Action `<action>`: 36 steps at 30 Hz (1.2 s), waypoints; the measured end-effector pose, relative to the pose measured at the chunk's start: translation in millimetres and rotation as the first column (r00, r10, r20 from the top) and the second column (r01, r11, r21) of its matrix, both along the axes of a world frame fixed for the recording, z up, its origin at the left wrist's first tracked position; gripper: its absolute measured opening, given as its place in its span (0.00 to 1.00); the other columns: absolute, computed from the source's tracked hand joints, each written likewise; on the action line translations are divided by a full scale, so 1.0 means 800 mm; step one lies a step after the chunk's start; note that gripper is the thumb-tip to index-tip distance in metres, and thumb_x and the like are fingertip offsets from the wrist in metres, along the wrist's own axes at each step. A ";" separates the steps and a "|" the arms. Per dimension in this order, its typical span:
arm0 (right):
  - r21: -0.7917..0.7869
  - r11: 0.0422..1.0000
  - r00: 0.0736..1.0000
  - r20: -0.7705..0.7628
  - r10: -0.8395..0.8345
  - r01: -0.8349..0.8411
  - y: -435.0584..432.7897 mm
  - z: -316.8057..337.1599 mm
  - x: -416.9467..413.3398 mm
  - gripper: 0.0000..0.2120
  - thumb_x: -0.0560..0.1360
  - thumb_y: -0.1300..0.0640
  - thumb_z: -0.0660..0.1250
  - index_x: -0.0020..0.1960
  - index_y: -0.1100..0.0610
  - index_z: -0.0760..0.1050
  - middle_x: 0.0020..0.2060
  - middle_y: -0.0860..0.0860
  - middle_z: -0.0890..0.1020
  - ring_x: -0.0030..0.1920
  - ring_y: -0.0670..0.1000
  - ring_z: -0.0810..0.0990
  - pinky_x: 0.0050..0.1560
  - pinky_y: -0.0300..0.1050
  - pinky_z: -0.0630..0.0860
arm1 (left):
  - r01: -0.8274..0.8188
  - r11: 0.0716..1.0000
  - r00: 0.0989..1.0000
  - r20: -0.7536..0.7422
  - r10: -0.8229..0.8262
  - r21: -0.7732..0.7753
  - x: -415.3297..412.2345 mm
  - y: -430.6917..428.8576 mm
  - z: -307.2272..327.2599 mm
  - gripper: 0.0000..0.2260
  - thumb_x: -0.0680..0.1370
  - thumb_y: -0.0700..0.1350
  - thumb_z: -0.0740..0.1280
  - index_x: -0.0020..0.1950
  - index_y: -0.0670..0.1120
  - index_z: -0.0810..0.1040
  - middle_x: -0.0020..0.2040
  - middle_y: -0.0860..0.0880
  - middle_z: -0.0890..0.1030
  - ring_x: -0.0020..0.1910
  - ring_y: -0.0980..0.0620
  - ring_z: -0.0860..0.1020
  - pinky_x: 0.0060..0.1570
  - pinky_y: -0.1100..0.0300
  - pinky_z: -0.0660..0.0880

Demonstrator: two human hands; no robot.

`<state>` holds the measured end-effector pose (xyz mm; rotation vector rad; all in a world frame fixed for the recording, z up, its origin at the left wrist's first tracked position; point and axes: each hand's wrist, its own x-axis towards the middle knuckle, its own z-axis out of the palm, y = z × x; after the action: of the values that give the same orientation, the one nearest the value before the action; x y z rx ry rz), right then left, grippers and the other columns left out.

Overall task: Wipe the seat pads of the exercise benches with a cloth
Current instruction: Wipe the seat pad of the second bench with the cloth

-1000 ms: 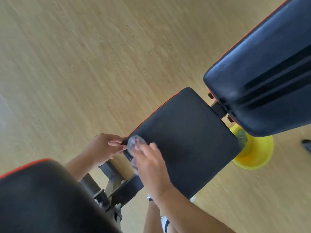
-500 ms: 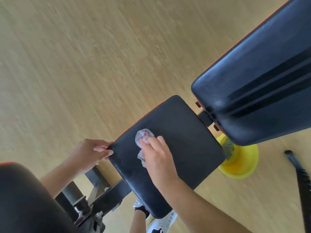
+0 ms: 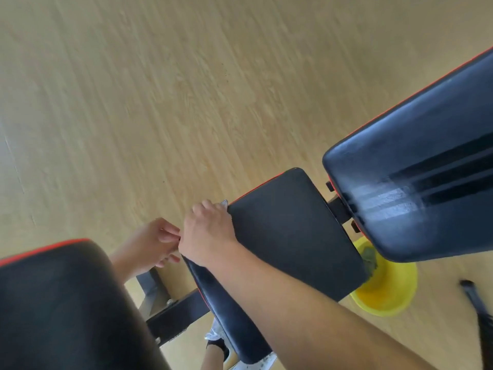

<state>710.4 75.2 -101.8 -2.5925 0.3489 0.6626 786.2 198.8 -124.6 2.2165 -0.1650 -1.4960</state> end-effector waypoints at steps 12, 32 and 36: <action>-0.103 0.975 0.979 -0.027 -0.200 0.197 -0.079 -0.012 -0.011 0.10 0.76 0.59 0.64 0.51 0.60 0.82 0.52 0.55 0.82 0.58 0.58 0.78 0.60 0.51 0.74 | -0.088 0.996 0.994 0.070 0.089 -0.009 -0.014 0.006 -0.011 0.07 0.78 0.43 0.74 0.52 0.43 0.80 0.45 0.47 0.88 0.34 0.50 0.88 0.36 0.53 0.77; -0.076 0.954 0.920 0.251 0.301 -0.291 0.054 -0.045 -0.060 0.08 0.68 0.66 0.72 0.35 0.55 0.84 0.34 0.48 0.79 0.43 0.54 0.72 0.44 0.49 0.72 | -0.199 0.974 0.980 -0.003 0.199 -0.108 0.033 0.019 0.013 0.13 0.83 0.43 0.66 0.66 0.42 0.82 0.58 0.42 0.86 0.58 0.43 0.84 0.43 0.64 0.83; 0.051 0.791 0.792 0.083 0.605 -0.610 0.048 -0.053 -0.144 0.15 0.79 0.62 0.58 0.47 0.64 0.83 0.43 0.60 0.81 0.47 0.56 0.74 0.50 0.49 0.71 | 0.058 0.992 0.998 -0.028 -0.062 -0.110 0.030 -0.005 0.014 0.13 0.76 0.51 0.75 0.61 0.55 0.85 0.59 0.56 0.86 0.60 0.55 0.83 0.63 0.55 0.76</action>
<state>595.0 113.6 -144.5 -2.6315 -0.5608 0.7747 809.9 194.5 -113.4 2.1175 -0.2990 -1.5155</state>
